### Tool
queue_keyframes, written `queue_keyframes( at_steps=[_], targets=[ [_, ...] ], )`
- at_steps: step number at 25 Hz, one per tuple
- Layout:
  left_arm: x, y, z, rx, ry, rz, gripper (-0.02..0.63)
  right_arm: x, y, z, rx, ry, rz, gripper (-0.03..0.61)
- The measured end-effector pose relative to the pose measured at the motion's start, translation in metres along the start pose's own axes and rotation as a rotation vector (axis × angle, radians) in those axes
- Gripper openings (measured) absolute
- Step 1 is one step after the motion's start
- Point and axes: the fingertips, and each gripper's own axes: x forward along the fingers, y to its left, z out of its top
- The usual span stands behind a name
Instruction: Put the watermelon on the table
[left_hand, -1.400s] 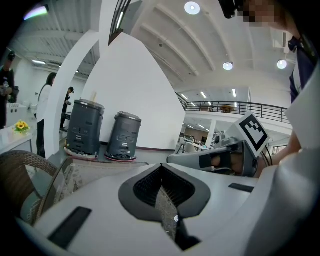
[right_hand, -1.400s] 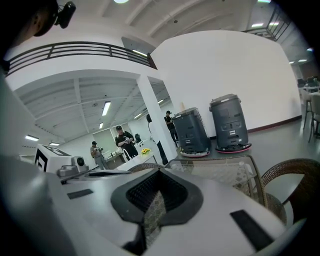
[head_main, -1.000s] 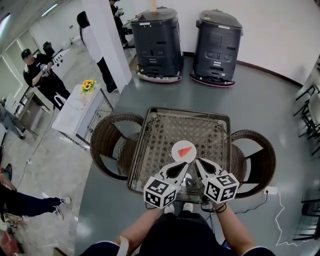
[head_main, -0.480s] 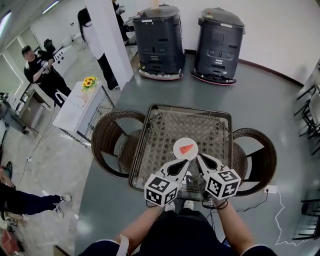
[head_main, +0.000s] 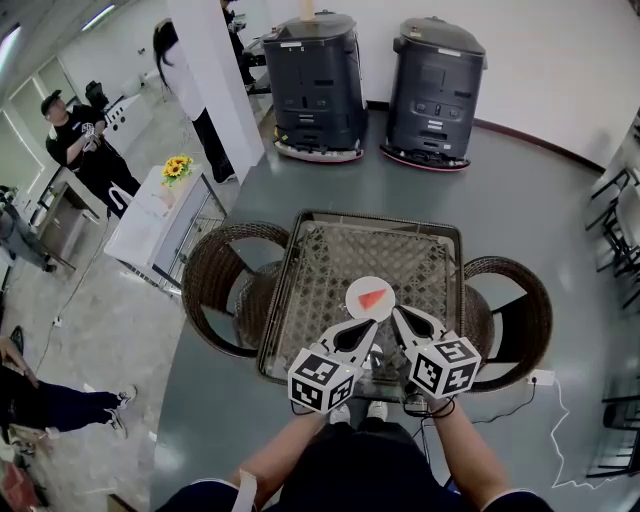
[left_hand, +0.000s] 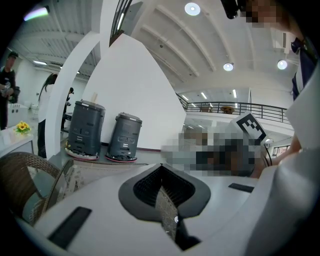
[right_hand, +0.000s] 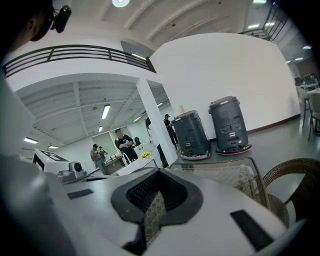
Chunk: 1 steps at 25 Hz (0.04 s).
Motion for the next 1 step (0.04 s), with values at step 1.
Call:
queue_keyframes(
  at_steps=[1],
  targets=[
    [-0.0004, -0.0003, 0.0004, 0.001, 0.0, -0.001, 0.005, -0.0003, 0.0006, 0.0007, -0.002, -0.002, 0.0, 0.003]
  ],
)
